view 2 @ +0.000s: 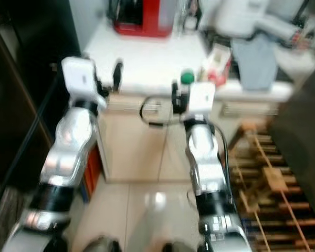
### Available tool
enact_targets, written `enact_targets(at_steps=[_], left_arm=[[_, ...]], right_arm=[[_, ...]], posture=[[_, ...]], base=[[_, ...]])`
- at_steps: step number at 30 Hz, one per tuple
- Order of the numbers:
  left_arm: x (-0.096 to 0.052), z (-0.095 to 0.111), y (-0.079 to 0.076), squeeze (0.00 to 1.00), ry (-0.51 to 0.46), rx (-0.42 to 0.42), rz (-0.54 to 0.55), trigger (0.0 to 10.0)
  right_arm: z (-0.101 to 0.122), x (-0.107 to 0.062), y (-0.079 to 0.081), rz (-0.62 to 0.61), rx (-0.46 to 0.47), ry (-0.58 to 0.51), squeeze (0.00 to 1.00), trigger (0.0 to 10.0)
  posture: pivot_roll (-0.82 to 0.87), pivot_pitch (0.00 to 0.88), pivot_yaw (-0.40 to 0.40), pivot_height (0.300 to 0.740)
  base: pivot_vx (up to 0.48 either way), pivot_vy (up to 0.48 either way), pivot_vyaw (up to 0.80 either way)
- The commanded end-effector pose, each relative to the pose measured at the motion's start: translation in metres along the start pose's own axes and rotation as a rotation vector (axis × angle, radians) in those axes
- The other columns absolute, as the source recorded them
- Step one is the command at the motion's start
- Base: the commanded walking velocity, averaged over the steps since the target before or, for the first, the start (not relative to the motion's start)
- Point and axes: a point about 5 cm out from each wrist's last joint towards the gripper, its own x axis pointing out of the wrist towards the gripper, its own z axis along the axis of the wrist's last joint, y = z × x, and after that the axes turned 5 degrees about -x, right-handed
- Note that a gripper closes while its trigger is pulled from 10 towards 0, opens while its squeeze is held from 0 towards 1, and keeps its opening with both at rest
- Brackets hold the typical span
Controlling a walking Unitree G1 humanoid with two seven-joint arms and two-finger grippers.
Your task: Restocking fridge
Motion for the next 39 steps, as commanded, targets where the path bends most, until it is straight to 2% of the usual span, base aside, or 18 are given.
enact_targets(at_steps=[1,9,12,14,16,19,29,39], left_arm=[[0.001,-0.001,-0.006,0.0,0.01,-0.008,-0.024,10.0],[-0.006,-0.009,-0.006,0.03,0.044,-0.01,-0.013,10.0],[-0.009,-0.017,-0.005,0.02,0.072,-0.033,0.003,10.0],[-0.011,-0.024,-0.002,0.02,0.113,-0.107,0.02,10.0],[-0.012,-0.026,-0.002,0.03,0.124,-0.107,0.006,10.0],[-0.015,-0.03,-0.004,0.06,0.13,-0.096,-0.035,10.0],[-0.018,-0.037,-0.025,0.02,0.155,-0.166,-0.141,10.0],[-0.026,-0.035,-0.028,0.01,0.146,-0.198,-0.191,10.0]], right_arm=[[-0.005,0.0,-0.003,-0.001,0.02,0.037,0.0,0.0],[-0.022,-0.012,-0.007,0.006,0.025,0.111,0.0,0.0],[-0.028,-0.016,-0.008,0.02,0.011,0.135,0.0,0.0],[-0.031,-0.018,-0.009,0.035,-0.015,0.145,0.0,0.0],[-0.032,-0.019,-0.009,0.04,-0.025,0.151,0.0,0.0],[-0.035,-0.023,-0.014,0.04,-0.042,0.165,0.0,0.0],[-0.034,-0.024,-0.021,0.031,-0.069,0.165,0.0,0.0],[-0.038,-0.028,-0.021,0.058,-0.08,0.179,0.0,0.0]], posture=[[-0.04,0.0,-0.001,0.74],[-0.03,0.0,-0.031,0.74],[-0.03,0.0,-0.037,0.74],[-0.04,0.0,-0.039,0.74],[-0.05,0.0,-0.04,0.74],[-0.06,0.0,-0.044,0.74],[-0.11,0.0,-0.035,0.74],[-0.09,0.0,-0.044,0.74]], base=[[-0.266,0.0,0.0],[-0.26,0.0,0.0],[0.0,0.0,0.0],[0.0,0.0,0.0],[0.0,0.0,0.0],[0.0,-0.48,0.0],[0.0,-0.468,0.0],[0.0,-0.461,0.0]])
